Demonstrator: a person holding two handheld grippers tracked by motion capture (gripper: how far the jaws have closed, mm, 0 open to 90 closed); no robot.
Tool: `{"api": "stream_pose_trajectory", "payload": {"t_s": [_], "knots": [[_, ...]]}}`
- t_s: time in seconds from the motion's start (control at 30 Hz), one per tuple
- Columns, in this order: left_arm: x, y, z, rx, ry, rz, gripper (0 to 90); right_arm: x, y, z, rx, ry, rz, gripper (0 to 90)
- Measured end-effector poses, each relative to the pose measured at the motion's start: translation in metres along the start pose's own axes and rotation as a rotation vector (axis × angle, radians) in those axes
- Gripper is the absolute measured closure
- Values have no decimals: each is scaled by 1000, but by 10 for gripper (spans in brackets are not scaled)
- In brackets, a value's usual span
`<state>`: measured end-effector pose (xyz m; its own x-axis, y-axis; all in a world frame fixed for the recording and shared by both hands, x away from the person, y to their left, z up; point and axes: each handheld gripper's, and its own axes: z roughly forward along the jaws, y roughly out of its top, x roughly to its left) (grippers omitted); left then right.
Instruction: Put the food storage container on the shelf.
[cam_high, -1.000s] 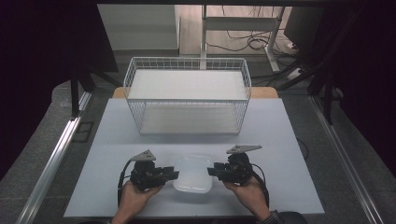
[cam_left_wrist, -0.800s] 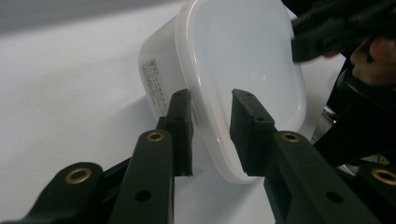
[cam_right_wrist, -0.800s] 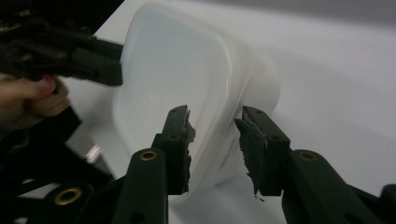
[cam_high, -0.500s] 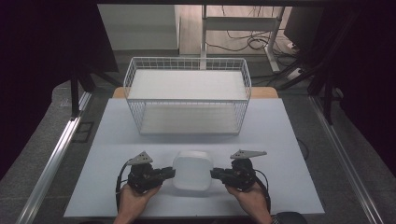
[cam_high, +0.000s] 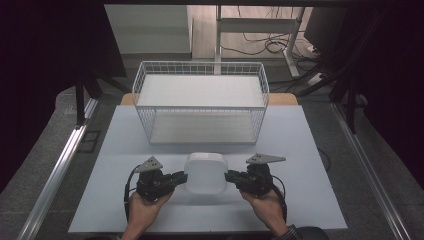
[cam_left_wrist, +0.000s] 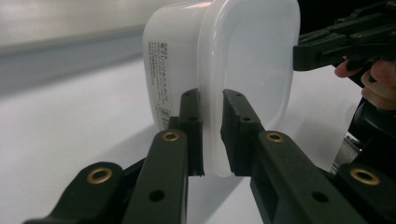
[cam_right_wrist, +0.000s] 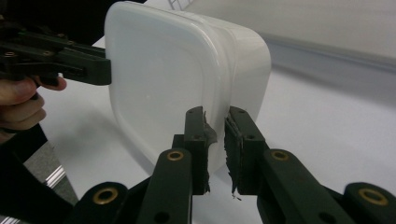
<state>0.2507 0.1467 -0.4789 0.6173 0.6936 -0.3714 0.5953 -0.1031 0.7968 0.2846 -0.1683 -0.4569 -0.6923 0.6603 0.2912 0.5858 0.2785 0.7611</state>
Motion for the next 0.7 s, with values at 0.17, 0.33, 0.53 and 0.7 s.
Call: {"api": "stream_pose_trajectory", "payload": {"t_s": [0.17,0.33,0.53,0.7], "knots": [[0,12,-6,-22,5,21,803,-1,12,-1,-25,-9,-15,780],[2,26,-10,-39,11,39,803,1,27,-2,-47,-16,-32,781],[5,46,-12,-60,15,58,803,-1,45,-7,-77,-25,-48,781],[6,61,-14,-73,24,68,803,-3,61,-9,-95,-29,-59,780]]}}
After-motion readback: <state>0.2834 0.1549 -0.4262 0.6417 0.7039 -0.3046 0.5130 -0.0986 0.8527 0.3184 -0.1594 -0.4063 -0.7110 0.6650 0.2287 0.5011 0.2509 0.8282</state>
